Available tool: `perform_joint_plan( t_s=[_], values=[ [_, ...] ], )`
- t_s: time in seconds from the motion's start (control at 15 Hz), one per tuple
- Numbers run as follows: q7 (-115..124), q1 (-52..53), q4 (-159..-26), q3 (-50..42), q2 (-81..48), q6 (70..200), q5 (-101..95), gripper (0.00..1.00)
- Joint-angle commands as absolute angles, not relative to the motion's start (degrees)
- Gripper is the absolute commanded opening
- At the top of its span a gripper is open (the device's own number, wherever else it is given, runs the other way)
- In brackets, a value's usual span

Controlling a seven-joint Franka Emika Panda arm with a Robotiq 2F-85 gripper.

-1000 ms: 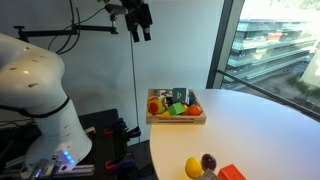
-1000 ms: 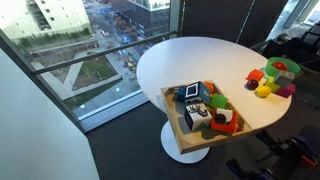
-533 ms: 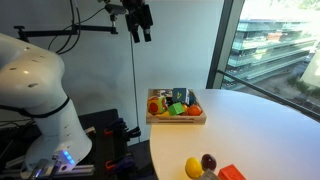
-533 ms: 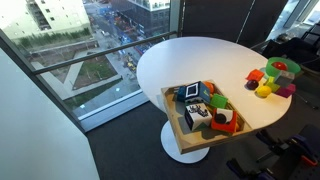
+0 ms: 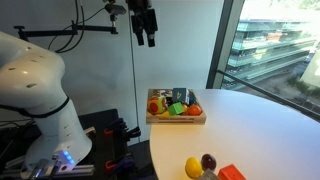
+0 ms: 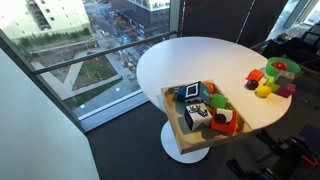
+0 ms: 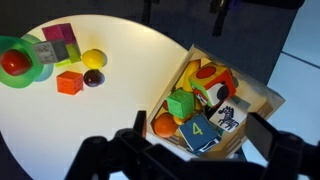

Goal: Put the grey cube on the wooden tray

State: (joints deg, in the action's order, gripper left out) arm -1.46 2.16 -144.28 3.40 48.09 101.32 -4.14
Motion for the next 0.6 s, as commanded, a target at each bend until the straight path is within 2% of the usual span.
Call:
perform_joint_plan(
  t_s=[0.0,0.53],
  values=[
    [-1.9,1.0,-142.5,0.9,46.1,100.8,-4.7,1.00],
    [-2.5,-2.3,-144.2,-3.6,42.7,102.2,-5.0,1.00]
  ],
)
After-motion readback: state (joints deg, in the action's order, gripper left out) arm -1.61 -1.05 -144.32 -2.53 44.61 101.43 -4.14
